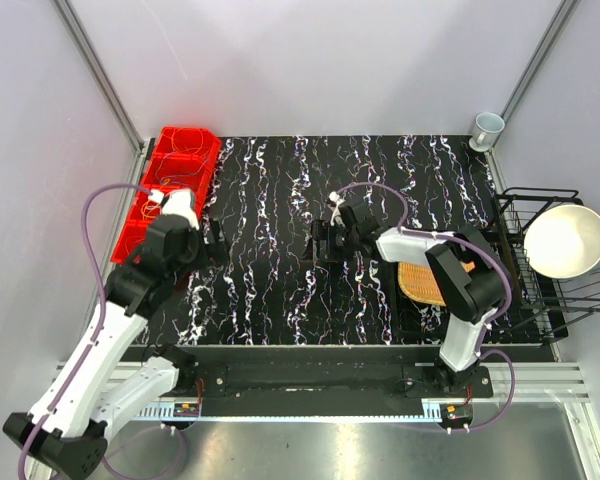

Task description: Untangle the cables

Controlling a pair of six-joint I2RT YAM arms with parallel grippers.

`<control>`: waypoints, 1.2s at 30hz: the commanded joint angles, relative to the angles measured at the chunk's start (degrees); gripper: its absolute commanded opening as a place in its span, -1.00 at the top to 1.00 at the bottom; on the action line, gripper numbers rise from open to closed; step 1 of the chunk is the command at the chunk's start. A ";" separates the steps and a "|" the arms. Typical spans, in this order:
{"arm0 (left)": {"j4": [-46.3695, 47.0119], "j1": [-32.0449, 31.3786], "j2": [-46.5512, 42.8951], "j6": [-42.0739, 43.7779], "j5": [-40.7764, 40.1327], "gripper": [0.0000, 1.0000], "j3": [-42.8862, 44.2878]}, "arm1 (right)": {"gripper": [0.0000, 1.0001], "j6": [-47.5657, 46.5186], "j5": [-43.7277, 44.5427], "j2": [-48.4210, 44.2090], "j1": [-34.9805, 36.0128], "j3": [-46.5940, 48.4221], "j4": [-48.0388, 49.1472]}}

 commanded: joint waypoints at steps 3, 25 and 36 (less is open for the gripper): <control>3.10 -0.31 -6.00 -4.44 6.19 -0.97 -9.25 | -0.82 -1.71 2.38 -5.03 0.91 -5.85 -1.70; 2.57 -1.02 -7.93 -3.38 3.75 -0.97 -8.11 | -0.99 -5.80 35.55 -34.21 2.49 -15.68 8.65; 2.66 -0.93 -8.02 -3.90 0.60 -0.97 -8.29 | -0.99 -2.42 21.04 -36.41 2.49 -19.13 15.62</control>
